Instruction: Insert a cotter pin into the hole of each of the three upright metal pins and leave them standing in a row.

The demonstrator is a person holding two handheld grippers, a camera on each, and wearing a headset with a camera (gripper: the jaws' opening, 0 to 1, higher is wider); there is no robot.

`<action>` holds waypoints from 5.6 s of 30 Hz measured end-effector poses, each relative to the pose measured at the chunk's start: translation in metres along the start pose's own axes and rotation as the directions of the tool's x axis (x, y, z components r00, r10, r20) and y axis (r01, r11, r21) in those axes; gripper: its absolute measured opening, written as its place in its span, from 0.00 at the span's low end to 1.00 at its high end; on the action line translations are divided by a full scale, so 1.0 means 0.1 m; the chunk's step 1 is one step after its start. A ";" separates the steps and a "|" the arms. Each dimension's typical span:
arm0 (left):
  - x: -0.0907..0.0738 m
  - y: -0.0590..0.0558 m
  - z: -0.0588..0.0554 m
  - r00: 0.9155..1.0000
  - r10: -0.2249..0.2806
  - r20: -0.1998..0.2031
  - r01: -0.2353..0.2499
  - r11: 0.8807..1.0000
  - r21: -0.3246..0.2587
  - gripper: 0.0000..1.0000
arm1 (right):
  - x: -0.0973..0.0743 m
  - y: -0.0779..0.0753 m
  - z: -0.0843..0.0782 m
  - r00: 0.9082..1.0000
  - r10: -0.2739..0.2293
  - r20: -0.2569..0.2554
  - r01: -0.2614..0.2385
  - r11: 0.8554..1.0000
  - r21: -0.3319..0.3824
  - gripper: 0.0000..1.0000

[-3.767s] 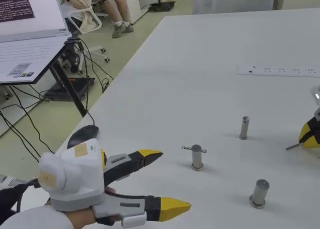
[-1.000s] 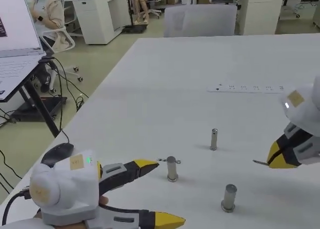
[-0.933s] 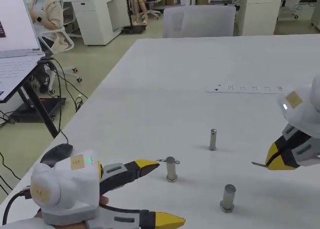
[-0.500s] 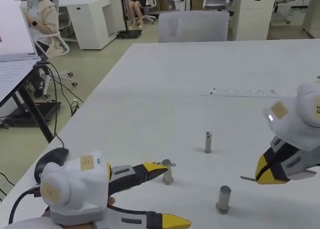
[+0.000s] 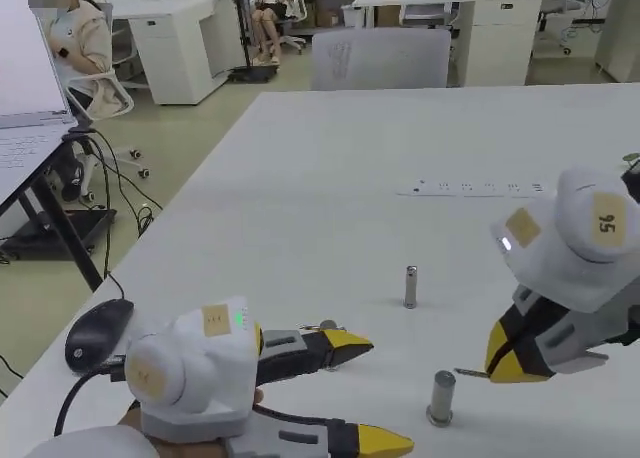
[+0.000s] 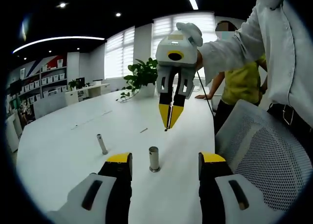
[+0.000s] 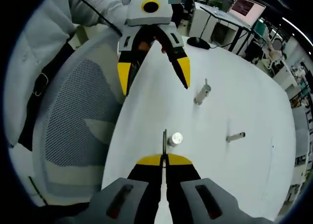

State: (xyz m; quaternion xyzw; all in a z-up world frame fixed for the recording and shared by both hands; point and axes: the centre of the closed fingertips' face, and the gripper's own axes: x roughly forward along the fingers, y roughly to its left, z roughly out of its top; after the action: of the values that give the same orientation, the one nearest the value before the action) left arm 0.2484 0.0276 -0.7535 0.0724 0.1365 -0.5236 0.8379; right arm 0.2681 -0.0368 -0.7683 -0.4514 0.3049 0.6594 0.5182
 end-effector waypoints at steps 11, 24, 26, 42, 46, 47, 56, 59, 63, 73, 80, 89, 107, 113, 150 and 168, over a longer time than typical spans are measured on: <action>0.19 -0.10 0.08 0.998 -0.055 0.011 0.055 0.998 0.035 0.37 | 0.05 0.09 0.15 1.000 0.020 0.002 -0.020 1.000 -0.025 0.02; 0.30 -0.18 0.10 0.997 -0.079 -0.008 0.079 0.992 0.103 0.22 | 0.10 0.15 0.24 0.999 0.043 -0.005 -0.043 0.998 -0.046 0.02; 0.32 -0.20 0.09 0.996 -0.086 -0.014 0.087 0.991 0.104 0.21 | 0.11 0.15 0.25 0.999 0.044 -0.007 -0.045 0.998 -0.052 0.02; 0.34 -0.22 0.06 0.996 -0.087 -0.037 0.090 0.991 0.097 0.09 | 0.12 0.20 0.29 0.999 0.042 -0.015 -0.043 0.996 -0.082 0.02; 0.35 -0.24 0.06 0.995 -0.091 -0.040 0.094 0.992 0.086 0.08 | 0.13 0.19 0.30 0.999 0.042 -0.013 -0.043 0.996 -0.083 0.02; 0.35 -0.24 0.05 0.995 -0.091 -0.040 0.094 0.992 0.085 0.07 | 0.13 0.20 0.31 0.999 0.044 -0.011 -0.044 0.996 -0.082 0.02; 0.34 -0.20 0.06 0.996 -0.082 -0.034 0.084 0.995 0.059 0.02 | 0.13 0.21 0.33 0.999 0.049 -0.007 -0.050 0.995 -0.087 0.02; 0.35 -0.21 0.05 0.996 -0.083 -0.037 0.085 0.995 0.048 0.02 | 0.14 0.21 0.33 0.999 0.050 -0.009 -0.051 0.994 -0.092 0.02; 0.35 -0.20 0.05 0.996 -0.084 -0.038 0.086 0.995 0.047 0.01 | 0.14 0.21 0.33 0.999 0.050 -0.010 -0.051 0.994 -0.101 0.02; 0.33 -0.19 0.04 0.995 -0.087 -0.039 0.088 0.996 0.019 0.00 | 0.15 0.21 0.33 0.999 0.052 0.004 -0.051 0.991 -0.122 0.06; 0.29 -0.18 0.02 0.995 -0.086 -0.047 0.088 0.995 0.036 0.00 | 0.11 0.20 0.25 0.999 0.052 0.015 -0.050 0.995 -0.086 0.12; 0.27 -0.23 0.01 0.991 -0.119 -0.059 0.123 0.989 0.083 0.00 | 0.05 0.23 0.19 0.989 0.128 0.073 -0.130 0.991 0.021 0.12; 0.28 -0.38 0.07 0.983 -0.177 -0.053 0.183 0.974 0.133 0.00 | 0.07 0.46 0.25 0.933 0.334 0.132 -0.349 0.931 0.105 0.13; 0.29 -0.44 0.07 0.978 -0.199 -0.063 0.206 0.964 0.166 0.00 | 0.08 0.52 0.25 0.906 0.397 0.144 -0.415 0.901 0.126 0.13; 0.34 -0.41 0.05 0.974 -0.214 -0.078 0.222 0.968 0.118 0.01 | 0.06 0.51 0.23 0.923 0.369 0.110 -0.378 0.921 0.087 0.05; 0.36 -0.33 0.01 0.979 -0.184 -0.085 0.186 0.983 0.006 0.00 | 0.10 0.37 0.20 0.989 0.148 0.020 -0.145 0.983 -0.114 0.05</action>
State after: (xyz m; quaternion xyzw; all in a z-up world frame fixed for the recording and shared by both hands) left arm 0.2336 -0.0182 -0.7628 0.0873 0.1739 -0.5966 0.7786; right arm 0.2270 -0.0257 -0.7714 -0.4467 0.2926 0.7180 0.4465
